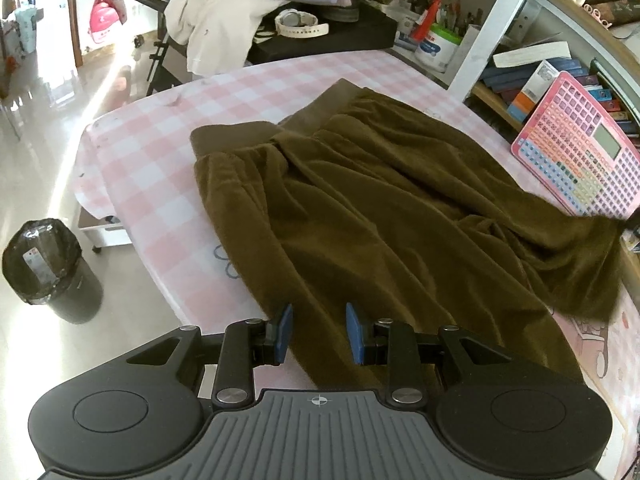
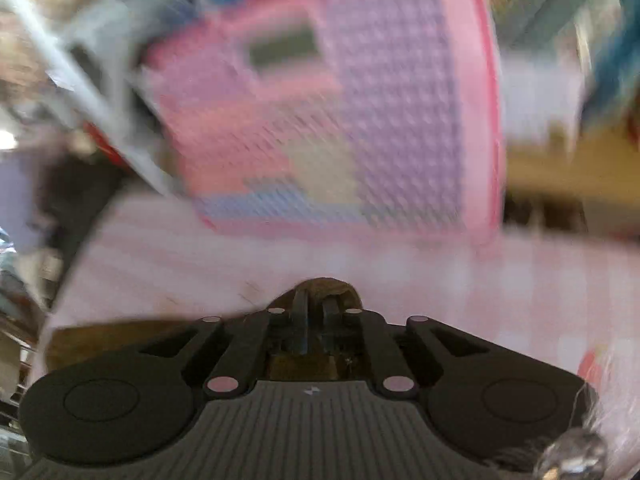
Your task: Fold clothes
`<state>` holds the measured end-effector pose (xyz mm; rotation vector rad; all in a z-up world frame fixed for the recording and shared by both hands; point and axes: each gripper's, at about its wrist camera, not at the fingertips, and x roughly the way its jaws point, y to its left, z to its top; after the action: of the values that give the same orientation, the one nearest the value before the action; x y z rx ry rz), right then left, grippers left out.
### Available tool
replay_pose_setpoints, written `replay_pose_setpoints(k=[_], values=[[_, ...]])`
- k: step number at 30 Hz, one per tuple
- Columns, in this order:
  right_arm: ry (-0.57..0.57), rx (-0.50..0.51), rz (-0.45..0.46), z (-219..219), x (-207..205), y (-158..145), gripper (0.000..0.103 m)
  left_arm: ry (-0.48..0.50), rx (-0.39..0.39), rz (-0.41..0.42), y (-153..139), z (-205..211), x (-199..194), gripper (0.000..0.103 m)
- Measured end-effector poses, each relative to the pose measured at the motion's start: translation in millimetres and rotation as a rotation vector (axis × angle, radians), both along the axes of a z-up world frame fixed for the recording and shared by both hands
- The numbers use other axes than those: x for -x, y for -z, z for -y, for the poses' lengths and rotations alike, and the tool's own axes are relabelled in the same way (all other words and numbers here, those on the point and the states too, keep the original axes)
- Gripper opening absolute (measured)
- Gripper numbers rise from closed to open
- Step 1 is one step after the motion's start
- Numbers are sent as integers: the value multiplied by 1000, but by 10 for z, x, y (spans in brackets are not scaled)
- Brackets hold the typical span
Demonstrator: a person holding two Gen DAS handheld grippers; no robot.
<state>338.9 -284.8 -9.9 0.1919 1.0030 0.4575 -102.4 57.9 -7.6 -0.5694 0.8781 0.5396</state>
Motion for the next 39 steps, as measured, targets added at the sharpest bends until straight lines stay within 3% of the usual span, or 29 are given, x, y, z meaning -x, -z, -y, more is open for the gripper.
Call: replay_pose_setpoints(k=[1,2,3,8,13,19,26,28,30,34,39], values=[[15,19,-24,30,-19,104,19,-5,-2,-1,-4,-6,17,29],[26,38,-39,62,-29,181,36,-14,-1,-2,-3,-19,34,29],[26,54,-31,95,-8,183,45,-25,-1,-3,-1,-34,51,29],[-100,89,-11,143,382,42,45,-38,9,-2,19,-61,35,29],[-221,210,0,21,890,58,39,9,2,0,7,0,-99,29],[-303,326,32,-55,1209,137,17,51,-22,7,-70,57,-180,29],[-276,429,58,71,1262,116,15,32,-37,34,-136,-73,-157,29],[-255,449,72,55,1286,109,21,45,-47,46,-170,-120,-222,29],[-212,462,87,61,1298,82,29,76,-66,68,-236,-172,-345,29],[-132,419,136,89,1434,-80,30,166,-106,99,-310,-411,-721,29],[-82,369,124,-28,1715,-232,35,283,-136,125,-276,-710,-1283,29]])
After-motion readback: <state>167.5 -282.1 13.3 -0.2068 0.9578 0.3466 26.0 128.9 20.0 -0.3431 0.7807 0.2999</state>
